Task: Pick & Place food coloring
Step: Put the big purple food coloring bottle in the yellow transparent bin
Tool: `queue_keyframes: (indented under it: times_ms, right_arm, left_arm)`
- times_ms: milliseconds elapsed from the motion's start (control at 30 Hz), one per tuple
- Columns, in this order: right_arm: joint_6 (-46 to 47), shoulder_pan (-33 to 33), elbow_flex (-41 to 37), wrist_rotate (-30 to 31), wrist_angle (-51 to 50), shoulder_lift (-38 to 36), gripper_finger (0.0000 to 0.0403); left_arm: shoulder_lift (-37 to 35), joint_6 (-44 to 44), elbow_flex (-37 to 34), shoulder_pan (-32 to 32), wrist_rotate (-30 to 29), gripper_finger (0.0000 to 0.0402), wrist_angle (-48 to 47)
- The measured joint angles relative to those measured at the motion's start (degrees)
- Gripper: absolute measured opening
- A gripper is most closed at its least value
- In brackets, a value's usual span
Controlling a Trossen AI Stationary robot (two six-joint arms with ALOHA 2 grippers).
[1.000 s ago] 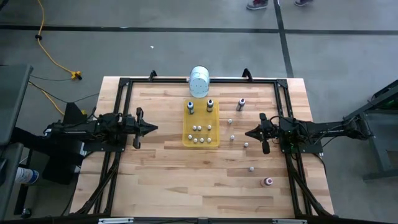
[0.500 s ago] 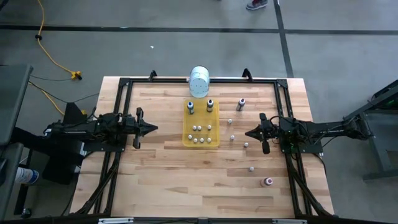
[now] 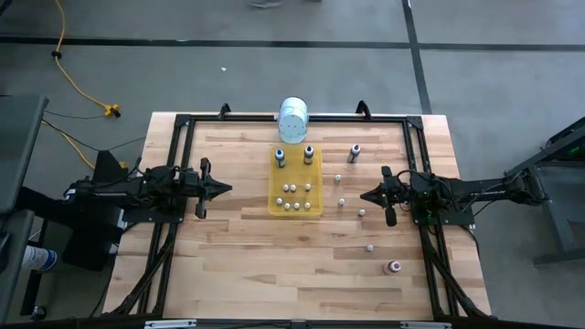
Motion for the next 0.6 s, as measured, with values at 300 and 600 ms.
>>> queue_keyframes:
  times_ms: [300,600]
  right_arm:
    - [-0.01,0.0,0.0,0.31,0.06,0.0,0.0]
    - [0.35,-0.42,1.49,-0.18,2.58,0.22,0.0]
  left_arm:
    - [0.0,0.0,0.0,0.0,-0.01,0.0,0.0]
    - [0.0,-0.02,0.0,0.0,-0.02,0.0,-0.02]
